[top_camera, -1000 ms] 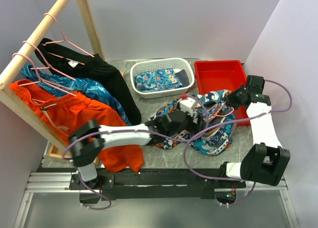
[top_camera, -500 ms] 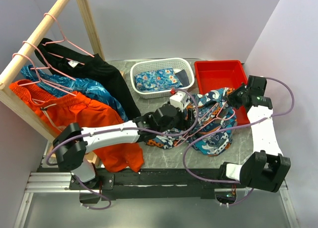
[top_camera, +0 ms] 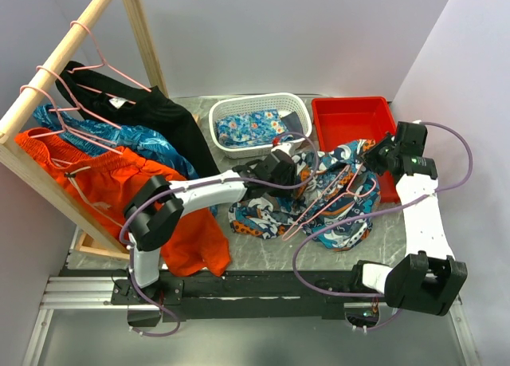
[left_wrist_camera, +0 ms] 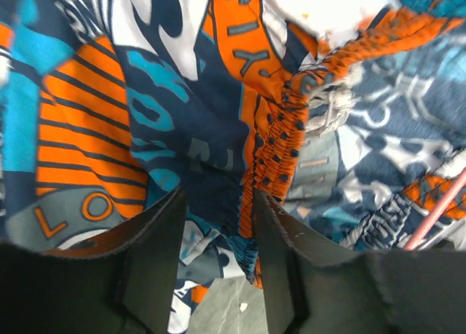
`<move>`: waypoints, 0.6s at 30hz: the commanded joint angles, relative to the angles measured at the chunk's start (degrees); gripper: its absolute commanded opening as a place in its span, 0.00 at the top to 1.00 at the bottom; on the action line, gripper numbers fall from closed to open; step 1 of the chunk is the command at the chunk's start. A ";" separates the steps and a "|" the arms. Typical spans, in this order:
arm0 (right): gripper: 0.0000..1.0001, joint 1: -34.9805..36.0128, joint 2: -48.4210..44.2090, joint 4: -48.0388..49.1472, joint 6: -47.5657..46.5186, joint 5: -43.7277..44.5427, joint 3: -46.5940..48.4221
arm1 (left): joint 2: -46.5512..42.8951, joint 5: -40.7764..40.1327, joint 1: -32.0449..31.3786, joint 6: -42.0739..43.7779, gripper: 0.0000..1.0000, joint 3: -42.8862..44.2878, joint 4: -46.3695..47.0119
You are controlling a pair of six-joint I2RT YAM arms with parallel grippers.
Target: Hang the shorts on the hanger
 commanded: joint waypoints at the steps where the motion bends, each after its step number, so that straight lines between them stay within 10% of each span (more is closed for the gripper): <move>1: 1.00 0.32 -2.00 0.85 -0.04 0.87 4.17 | -0.78 2.99 -0.43 -0.51 0.49 0.30 0.60; 18: 1.00 1.47 -3.59 0.94 0.40 1.75 3.81 | -6.66 9.32 -0.43 -3.06 0.37 -8.31 7.46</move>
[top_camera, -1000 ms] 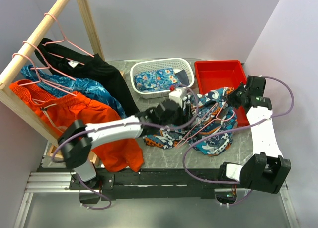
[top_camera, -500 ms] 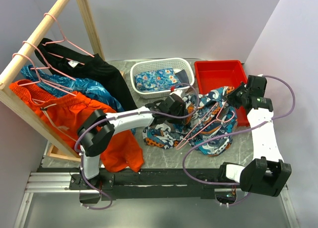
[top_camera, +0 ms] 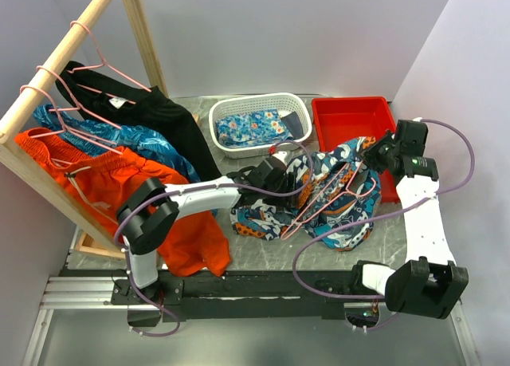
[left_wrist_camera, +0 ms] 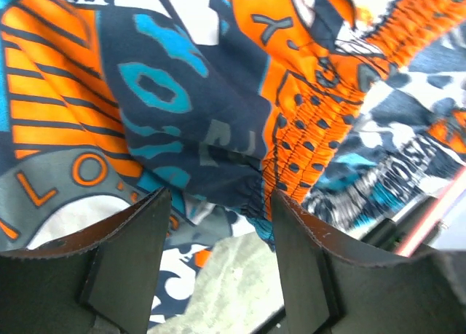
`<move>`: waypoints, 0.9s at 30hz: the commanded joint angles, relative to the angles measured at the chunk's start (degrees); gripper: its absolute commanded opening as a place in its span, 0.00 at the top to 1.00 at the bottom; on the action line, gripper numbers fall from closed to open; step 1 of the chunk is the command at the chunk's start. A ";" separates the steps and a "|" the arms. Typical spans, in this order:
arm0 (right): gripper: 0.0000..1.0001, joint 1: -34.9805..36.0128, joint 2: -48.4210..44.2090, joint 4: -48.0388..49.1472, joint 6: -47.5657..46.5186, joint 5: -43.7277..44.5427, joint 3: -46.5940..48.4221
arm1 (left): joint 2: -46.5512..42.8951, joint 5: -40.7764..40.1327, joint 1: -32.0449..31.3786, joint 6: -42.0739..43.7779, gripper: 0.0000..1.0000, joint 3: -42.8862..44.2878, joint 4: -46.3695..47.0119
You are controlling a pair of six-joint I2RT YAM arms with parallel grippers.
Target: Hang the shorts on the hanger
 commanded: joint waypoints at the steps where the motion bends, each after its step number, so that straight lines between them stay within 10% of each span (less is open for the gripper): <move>1: 1.00 0.29 -2.49 1.51 -0.17 1.09 2.39 | -3.98 2.70 -0.17 -1.23 0.37 -1.26 4.18; 27: 1.00 0.90 -4.34 1.15 -2.02 1.09 2.04 | 4.02 -10.21 -4.21 4.31 0.43 11.75 -8.47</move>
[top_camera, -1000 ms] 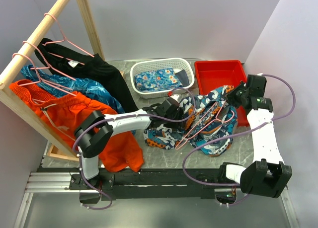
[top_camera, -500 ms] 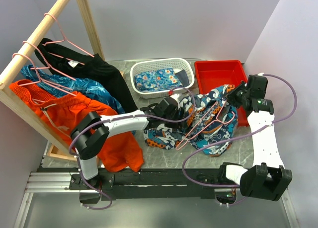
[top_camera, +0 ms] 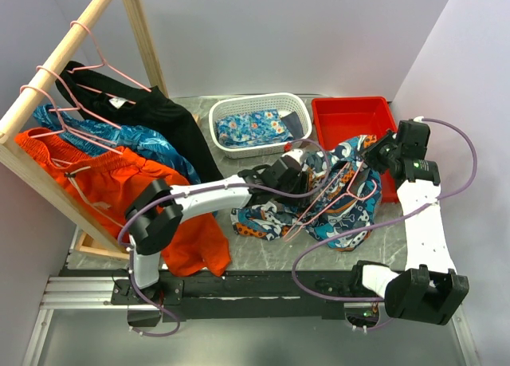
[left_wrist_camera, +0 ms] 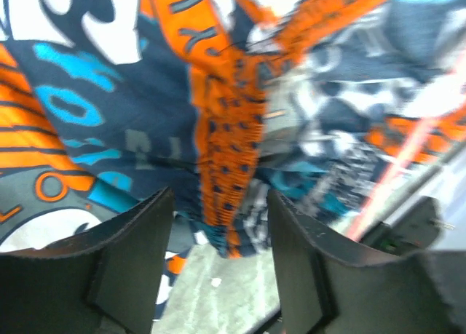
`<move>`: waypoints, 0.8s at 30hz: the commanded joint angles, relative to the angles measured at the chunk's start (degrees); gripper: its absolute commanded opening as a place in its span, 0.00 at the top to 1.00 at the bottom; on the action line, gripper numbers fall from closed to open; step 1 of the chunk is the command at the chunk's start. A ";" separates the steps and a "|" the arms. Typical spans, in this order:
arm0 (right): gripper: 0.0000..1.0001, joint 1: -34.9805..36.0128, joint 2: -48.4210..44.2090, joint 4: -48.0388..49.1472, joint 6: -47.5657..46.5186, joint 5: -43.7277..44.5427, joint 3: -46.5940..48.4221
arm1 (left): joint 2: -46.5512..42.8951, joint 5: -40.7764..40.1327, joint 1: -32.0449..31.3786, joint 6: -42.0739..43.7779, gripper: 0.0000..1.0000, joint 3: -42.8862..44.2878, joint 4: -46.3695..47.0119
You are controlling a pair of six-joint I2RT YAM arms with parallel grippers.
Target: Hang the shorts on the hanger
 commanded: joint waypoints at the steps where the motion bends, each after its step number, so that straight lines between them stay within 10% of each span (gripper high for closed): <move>1: 1.00 0.42 -2.04 1.07 -0.77 1.05 2.04 | 2.29 -6.85 -0.82 1.31 0.44 3.40 -4.32; 9: 1.00 0.42 -0.64 0.54 -0.60 3.15 4.76 | 3.44 -5.45 -1.09 -0.35 0.57 -0.63 0.33; 16: 1.00 -1.16 2.60 0.01 2.65 8.17 8.72 | -3.32 -6.33 -0.83 -5.26 0.99 -10.98 4.46; 24: 1.00 -2.30 5.86 0.27 6.79 11.51 13.55 | -13.61 -7.30 -1.09 -11.25 0.99 -24.18 10.70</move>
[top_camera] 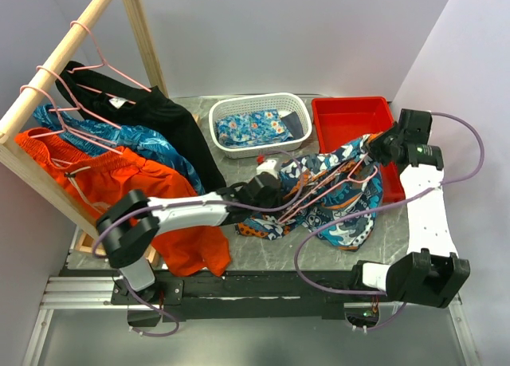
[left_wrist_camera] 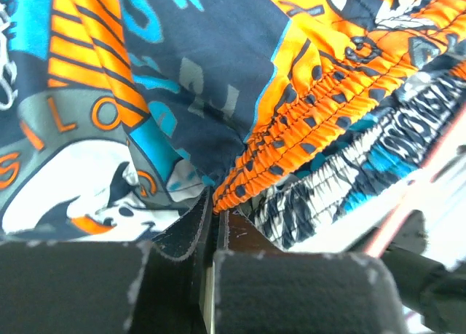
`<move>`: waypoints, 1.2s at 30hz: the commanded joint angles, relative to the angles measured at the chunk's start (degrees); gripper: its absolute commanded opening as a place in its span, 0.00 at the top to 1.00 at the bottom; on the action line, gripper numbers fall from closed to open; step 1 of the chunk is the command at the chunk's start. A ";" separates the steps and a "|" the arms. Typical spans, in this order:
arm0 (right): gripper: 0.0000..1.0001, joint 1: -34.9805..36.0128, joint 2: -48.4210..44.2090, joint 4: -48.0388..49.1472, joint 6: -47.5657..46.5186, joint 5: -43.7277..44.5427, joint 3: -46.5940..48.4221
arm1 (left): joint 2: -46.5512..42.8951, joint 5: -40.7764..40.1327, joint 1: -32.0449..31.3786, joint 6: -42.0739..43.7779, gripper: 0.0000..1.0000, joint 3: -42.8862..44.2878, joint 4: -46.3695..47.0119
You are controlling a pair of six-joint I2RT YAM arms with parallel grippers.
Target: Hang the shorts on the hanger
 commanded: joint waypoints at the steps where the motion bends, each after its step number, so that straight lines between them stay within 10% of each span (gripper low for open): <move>1: 1.00 -1.78 0.88 4.93 2.63 7.48 6.41 | -4.74 -1.83 -0.61 -3.77 0.99 -6.63 -1.03; 36: 1.00 2.34 0.88 2.30 5.27 20.76 10.80 | -25.31 -3.08 -6.41 1.13 0.99 -1.58 -19.14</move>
